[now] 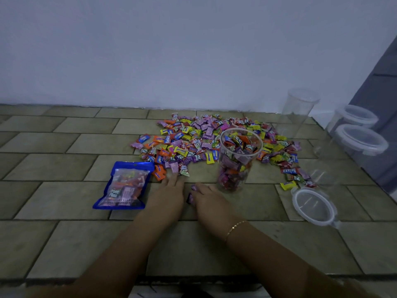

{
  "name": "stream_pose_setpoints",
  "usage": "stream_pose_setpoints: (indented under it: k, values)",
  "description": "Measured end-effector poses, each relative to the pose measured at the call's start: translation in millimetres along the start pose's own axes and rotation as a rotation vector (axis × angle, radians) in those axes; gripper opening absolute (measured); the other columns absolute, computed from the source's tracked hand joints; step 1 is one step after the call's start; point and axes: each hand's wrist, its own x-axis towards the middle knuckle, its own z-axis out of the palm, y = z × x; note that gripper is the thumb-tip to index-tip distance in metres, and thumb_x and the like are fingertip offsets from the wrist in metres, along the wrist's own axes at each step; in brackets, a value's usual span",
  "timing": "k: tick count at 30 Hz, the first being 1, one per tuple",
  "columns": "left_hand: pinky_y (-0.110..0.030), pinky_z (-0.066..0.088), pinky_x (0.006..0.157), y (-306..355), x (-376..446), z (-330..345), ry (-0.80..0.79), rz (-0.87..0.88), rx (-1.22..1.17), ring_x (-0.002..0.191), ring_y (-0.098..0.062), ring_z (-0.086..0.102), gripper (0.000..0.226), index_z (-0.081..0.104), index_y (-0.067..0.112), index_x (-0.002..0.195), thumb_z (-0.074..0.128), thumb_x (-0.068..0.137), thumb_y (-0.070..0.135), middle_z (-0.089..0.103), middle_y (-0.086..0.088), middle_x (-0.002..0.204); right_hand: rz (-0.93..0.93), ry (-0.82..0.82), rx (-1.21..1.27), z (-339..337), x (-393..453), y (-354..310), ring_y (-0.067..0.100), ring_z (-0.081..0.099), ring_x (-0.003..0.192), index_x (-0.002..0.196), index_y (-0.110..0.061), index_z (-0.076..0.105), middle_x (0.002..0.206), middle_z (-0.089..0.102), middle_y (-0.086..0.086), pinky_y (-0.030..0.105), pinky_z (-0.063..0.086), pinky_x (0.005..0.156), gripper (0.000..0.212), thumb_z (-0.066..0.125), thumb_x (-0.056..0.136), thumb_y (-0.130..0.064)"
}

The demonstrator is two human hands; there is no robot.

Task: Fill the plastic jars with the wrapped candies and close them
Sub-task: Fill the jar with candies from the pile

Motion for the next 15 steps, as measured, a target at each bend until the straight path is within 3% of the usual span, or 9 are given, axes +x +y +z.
stream_pose_setpoints:
  k: [2, 6, 11, 15]
  values:
    - [-0.038, 0.029, 0.112, -1, 3, -1, 0.000, -0.009, 0.011, 0.145, -0.027, 0.014, 0.060, 0.017, 0.014, 0.150, 0.041, 0.096, 0.011, 0.009, -0.007, 0.159, -0.021, 0.008, -0.032, -6, -2, 3, 0.026, 0.036, 0.120, 0.135, -0.013, 0.044, 0.142, 0.038, 0.006, 0.033, 0.030, 0.102, 0.037, 0.035, 0.099, -0.019]
    - [-0.030, 0.037, 0.103, -1, 3, 1, 0.133, -0.098, -0.154, 0.128, -0.019, 0.043, 0.049, 0.040, 0.017, 0.141, 0.043, 0.093, 0.004, 0.032, -0.004, 0.150, -0.043, -0.002, -0.040, -12, -13, 16, 0.026, 0.035, 0.120, 0.130, -0.014, 0.047, 0.135, 0.042, 0.005, 0.034, 0.033, 0.098, 0.034, 0.035, 0.098, -0.018]
    - [-0.024, 0.030, 0.103, 16, -6, 20, 0.342, -0.161, -0.313, 0.128, -0.016, 0.042, 0.052, 0.045, 0.018, 0.139, 0.043, 0.091, -0.002, 0.037, -0.001, 0.148, -0.088, -0.029, 0.033, -19, -27, 42, 0.023, 0.037, 0.113, 0.129, -0.020, 0.048, 0.128, 0.042, 0.002, 0.030, 0.032, 0.096, 0.034, 0.039, 0.096, -0.015]
    - [-0.024, 0.034, 0.099, 21, -5, 21, 0.465, -0.229, -0.471, 0.125, -0.017, 0.046, 0.050, 0.051, 0.019, 0.135, 0.045, 0.091, -0.004, 0.042, -0.002, 0.145, -0.093, 0.018, 0.131, -22, -39, 53, 0.019, 0.039, 0.112, 0.119, -0.022, 0.055, 0.123, 0.045, -0.002, 0.027, 0.034, 0.089, 0.032, 0.045, 0.091, -0.011]
